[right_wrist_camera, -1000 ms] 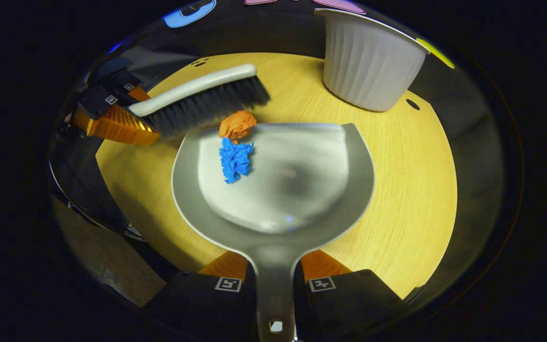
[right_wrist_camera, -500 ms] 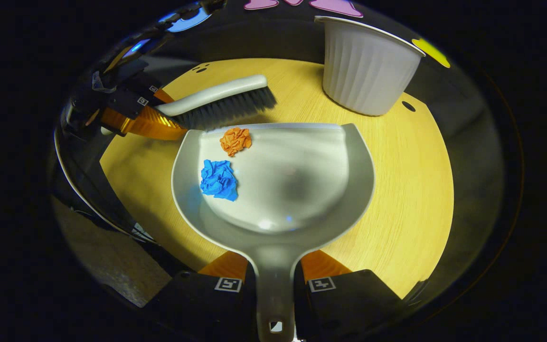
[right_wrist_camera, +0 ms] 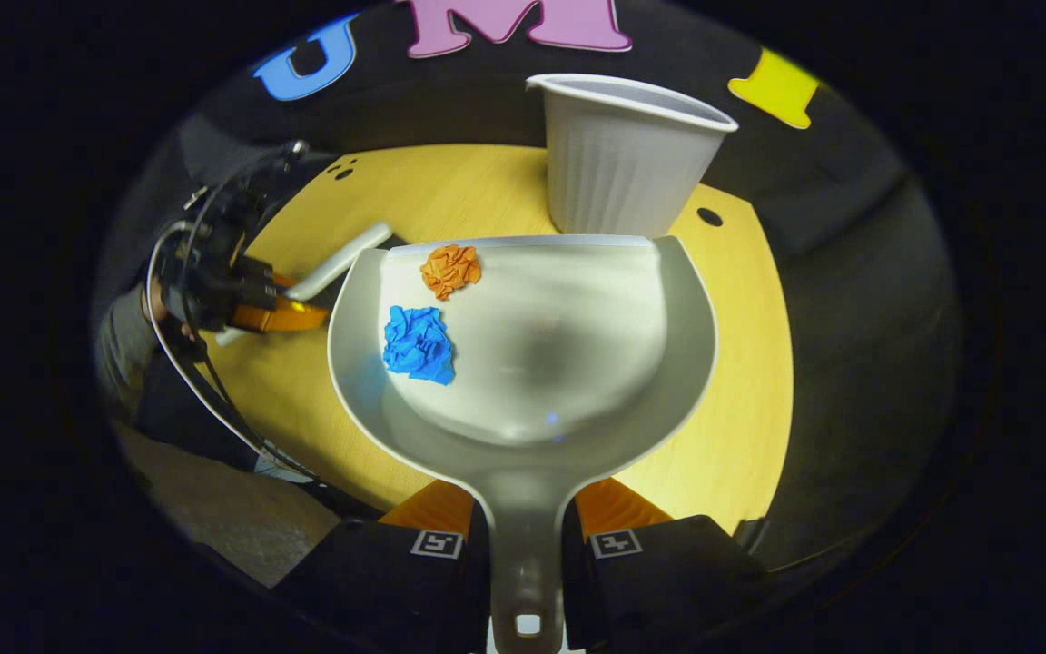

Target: Pick up the small broom and dustpan from the desktop, sweep the trash into the dustpan with the broom, and then empty the trash into the garbage bin.

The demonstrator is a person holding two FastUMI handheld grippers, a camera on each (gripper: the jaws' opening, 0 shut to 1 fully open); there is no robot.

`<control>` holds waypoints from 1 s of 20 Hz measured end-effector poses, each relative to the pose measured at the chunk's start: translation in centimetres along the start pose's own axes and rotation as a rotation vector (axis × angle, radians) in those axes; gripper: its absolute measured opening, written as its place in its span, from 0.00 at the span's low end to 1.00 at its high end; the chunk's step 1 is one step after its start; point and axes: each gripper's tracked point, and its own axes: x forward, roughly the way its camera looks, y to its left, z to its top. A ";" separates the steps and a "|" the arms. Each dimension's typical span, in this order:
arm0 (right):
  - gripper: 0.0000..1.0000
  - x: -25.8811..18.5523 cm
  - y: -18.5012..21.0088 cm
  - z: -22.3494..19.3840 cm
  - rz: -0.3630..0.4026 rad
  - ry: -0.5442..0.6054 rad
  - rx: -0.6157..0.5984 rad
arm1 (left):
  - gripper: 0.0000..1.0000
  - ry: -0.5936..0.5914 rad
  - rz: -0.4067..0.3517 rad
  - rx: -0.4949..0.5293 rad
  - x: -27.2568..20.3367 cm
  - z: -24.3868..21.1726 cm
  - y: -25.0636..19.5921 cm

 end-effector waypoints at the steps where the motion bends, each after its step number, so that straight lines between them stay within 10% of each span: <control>1: 0.39 -1.4 -0.9 1.6 -0.009 -0.018 0.018 | 0.25 -0.001 0.001 -0.010 0.4 -0.6 0.1; 10: 0.36 -8.8 -8.7 14.4 -0.142 -0.105 0.070 | 0.25 0.000 -0.049 -0.020 1.0 -4.7 0.7; 20: 0.36 -5.1 -15.2 22.1 -0.241 0.212 -0.061 | 0.25 -0.006 -0.085 -0.016 1.2 -4.9 1.4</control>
